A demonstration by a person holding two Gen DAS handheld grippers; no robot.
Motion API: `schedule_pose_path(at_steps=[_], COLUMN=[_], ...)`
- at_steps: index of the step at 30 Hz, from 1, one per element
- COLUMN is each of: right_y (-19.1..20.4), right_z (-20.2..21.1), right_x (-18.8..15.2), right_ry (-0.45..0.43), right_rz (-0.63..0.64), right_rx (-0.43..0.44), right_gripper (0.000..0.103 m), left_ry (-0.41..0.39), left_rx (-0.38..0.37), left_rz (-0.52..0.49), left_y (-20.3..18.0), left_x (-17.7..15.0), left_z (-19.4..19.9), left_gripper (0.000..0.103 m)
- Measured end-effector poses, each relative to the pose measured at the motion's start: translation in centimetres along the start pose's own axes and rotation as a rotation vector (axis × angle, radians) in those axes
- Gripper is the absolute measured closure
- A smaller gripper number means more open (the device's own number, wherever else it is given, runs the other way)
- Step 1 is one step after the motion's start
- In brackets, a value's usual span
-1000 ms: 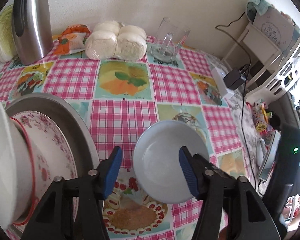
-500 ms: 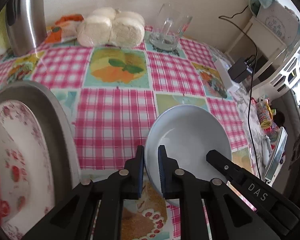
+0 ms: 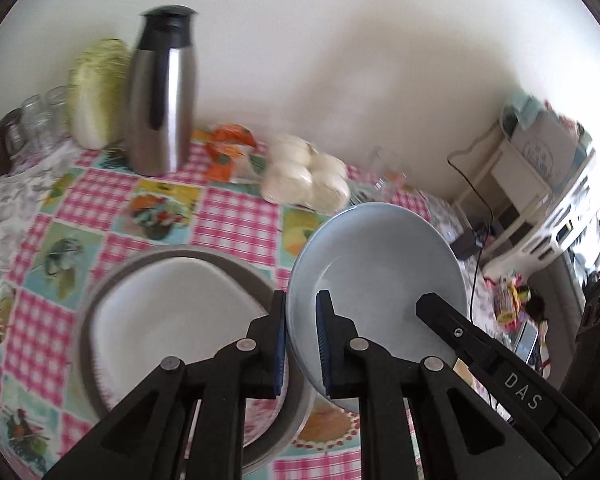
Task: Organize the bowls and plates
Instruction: 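Carry the white round bowl with both tools and lower it onto the stack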
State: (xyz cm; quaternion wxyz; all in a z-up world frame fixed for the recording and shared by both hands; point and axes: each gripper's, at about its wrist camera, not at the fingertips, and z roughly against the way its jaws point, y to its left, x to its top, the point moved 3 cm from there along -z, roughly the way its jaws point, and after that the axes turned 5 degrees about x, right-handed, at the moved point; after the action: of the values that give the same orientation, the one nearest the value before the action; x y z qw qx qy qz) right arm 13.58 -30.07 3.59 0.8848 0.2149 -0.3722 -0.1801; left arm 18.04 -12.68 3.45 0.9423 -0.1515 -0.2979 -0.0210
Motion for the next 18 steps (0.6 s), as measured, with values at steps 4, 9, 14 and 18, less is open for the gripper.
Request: schedule_pose_path(at_steps=[4, 9, 14, 18], right_y=[4.4, 7.0, 8.0, 8.7], right_z=[-1.4, -3.5, -5.0, -5.8], right_x=[-1.3, -3.1, -4.0, -4.5], right_ry=[0.035, 0.088, 0.129, 0.146], right_rz=[0.082, 0.114, 0.13, 0.153], right_rx=[0.041, 0.067, 0.061, 0.039], right_gripper=[0.091, 0.091, 0.09, 0.089], left_ry=[-0.029, -0.023, 0.006, 0.025], left_rx=[0.049, 0.064, 0.083, 0.094], left_rz=[0.051, 0.102, 0.119, 0.127], left_y=[3.5, 6.8, 8.4, 9.2], left_x=[0.0, -0.4, -0.9, -1.1], left_z=[2.0, 2.7, 2.1, 1.7], left_gripper=[0.089, 0.089, 0.089, 0.089])
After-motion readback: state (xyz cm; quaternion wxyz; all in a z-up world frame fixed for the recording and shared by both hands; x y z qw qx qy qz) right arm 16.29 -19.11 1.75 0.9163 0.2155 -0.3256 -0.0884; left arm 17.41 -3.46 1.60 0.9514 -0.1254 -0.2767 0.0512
